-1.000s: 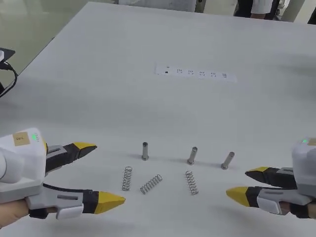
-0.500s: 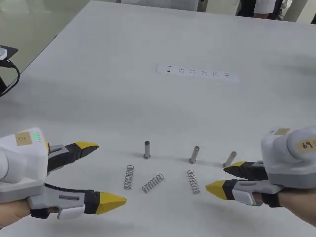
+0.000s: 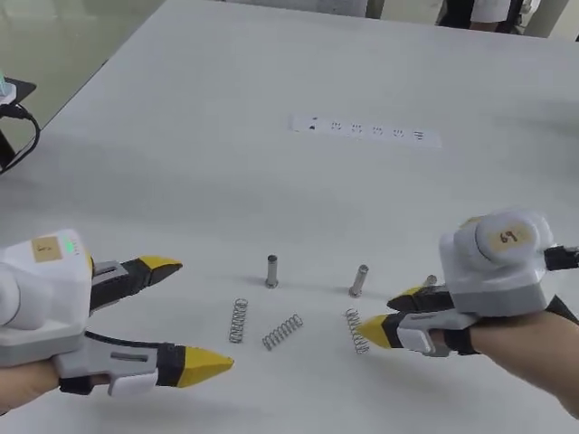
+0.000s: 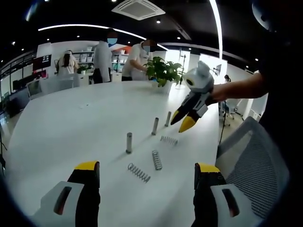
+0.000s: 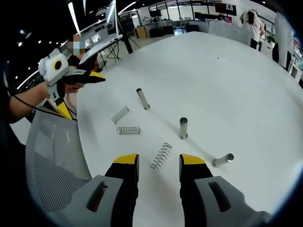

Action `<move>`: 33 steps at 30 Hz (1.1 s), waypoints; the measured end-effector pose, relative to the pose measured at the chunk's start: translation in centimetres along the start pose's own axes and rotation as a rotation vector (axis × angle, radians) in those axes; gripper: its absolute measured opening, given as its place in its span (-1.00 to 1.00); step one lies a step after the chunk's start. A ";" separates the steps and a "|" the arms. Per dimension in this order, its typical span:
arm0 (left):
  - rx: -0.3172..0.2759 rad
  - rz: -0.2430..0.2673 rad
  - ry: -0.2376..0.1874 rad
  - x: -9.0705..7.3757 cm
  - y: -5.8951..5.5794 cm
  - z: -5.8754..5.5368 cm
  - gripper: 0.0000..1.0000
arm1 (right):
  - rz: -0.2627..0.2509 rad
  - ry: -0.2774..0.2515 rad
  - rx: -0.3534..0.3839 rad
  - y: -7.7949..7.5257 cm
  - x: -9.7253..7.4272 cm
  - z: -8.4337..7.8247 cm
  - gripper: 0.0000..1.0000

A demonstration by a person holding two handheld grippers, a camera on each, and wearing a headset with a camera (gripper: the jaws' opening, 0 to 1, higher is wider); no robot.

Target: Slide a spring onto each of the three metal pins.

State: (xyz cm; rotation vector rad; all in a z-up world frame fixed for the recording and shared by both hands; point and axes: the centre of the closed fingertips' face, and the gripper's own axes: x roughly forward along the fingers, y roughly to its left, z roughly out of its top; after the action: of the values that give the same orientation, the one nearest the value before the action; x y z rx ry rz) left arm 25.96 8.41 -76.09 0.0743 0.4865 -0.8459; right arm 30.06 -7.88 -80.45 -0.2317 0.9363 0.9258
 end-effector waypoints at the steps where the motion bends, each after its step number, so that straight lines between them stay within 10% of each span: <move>1: -0.002 0.000 -0.002 0.0 0.0 0.0 0.57 | -0.002 0.007 0.002 0.0 0.3 0.0 -0.35; 33: -0.012 0.003 -0.008 -0.1 0.0 -0.1 0.54 | -0.042 0.146 -0.087 0.0 3.5 -2.4 -0.62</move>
State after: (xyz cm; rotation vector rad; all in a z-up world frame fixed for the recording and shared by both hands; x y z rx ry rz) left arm 25.90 8.52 -76.14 0.0606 0.4838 -0.8402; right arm 29.58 -7.17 -84.60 -0.3964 1.0224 0.9211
